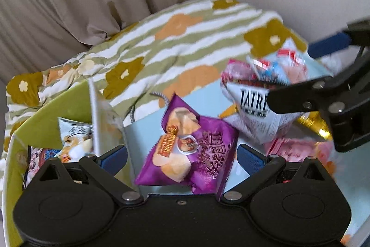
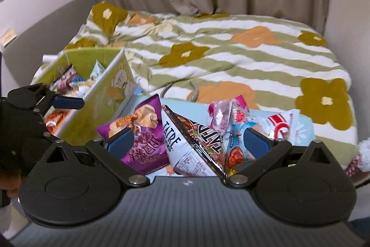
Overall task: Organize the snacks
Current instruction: 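Move both tools back over the snack pile, then grasp the purple chips bag with left tool while right tool grasps TATRE bag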
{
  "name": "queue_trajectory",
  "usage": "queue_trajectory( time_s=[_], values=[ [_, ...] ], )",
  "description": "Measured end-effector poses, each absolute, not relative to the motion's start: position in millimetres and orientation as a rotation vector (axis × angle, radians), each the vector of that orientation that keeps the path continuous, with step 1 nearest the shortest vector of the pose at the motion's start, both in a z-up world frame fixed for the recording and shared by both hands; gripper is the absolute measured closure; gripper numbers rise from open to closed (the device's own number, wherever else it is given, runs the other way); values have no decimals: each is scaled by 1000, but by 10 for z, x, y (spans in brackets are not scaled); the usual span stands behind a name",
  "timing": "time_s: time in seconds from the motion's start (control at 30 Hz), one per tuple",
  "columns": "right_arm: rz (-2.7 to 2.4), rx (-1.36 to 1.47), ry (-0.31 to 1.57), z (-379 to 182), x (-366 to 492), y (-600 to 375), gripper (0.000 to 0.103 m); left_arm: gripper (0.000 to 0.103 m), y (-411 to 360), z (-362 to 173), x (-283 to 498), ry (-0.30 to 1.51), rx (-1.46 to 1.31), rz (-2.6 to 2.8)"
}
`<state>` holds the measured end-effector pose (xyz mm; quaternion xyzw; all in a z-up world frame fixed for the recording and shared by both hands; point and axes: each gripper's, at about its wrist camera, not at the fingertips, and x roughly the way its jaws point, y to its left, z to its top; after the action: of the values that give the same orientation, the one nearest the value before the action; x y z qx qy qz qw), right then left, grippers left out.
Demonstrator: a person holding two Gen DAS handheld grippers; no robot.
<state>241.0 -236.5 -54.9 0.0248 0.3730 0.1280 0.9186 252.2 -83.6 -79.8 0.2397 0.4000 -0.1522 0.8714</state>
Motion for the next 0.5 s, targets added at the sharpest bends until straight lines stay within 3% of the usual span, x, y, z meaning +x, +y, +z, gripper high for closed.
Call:
queue_trajectory(
  time_s=[0.5],
  values=[
    [369, 67, 911, -1090, 2934, -2403, 0, 1, -1063, -1464, 2897, 938, 680, -318]
  ],
)
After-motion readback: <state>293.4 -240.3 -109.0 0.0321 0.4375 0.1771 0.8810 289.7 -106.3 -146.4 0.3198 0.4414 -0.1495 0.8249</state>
